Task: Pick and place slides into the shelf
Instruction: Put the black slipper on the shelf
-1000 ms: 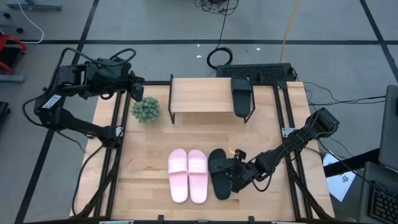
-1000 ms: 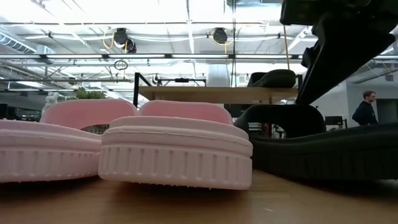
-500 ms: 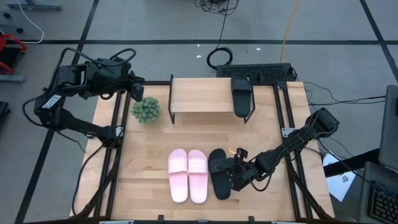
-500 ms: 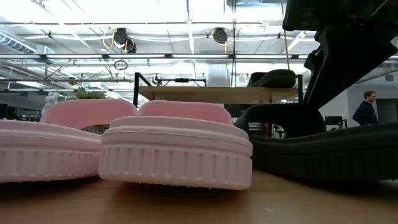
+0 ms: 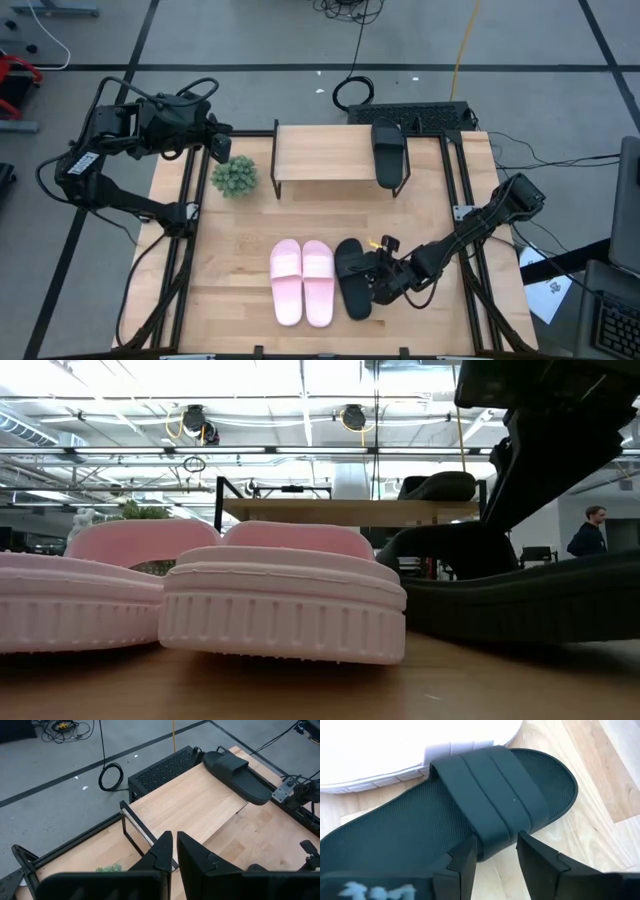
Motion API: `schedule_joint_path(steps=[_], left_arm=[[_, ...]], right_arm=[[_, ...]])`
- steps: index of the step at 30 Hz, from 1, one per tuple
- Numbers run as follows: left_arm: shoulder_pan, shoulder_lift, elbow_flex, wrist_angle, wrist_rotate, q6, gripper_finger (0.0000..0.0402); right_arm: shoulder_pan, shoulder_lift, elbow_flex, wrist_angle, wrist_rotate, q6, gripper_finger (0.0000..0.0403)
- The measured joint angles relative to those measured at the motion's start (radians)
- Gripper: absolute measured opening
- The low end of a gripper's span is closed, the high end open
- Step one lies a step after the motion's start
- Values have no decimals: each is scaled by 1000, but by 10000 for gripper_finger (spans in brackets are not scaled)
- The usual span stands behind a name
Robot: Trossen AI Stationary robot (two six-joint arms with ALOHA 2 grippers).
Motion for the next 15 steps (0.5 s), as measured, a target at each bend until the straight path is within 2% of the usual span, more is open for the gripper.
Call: schedule_joint_path(steps=[6,15], left_arm=[[0,0,0,0,0,0,26],[0,0,0,0,0,0,26]], right_arm=[[0,0,0,58,4,9,129],[2,0,0,51,-1,4,129]])
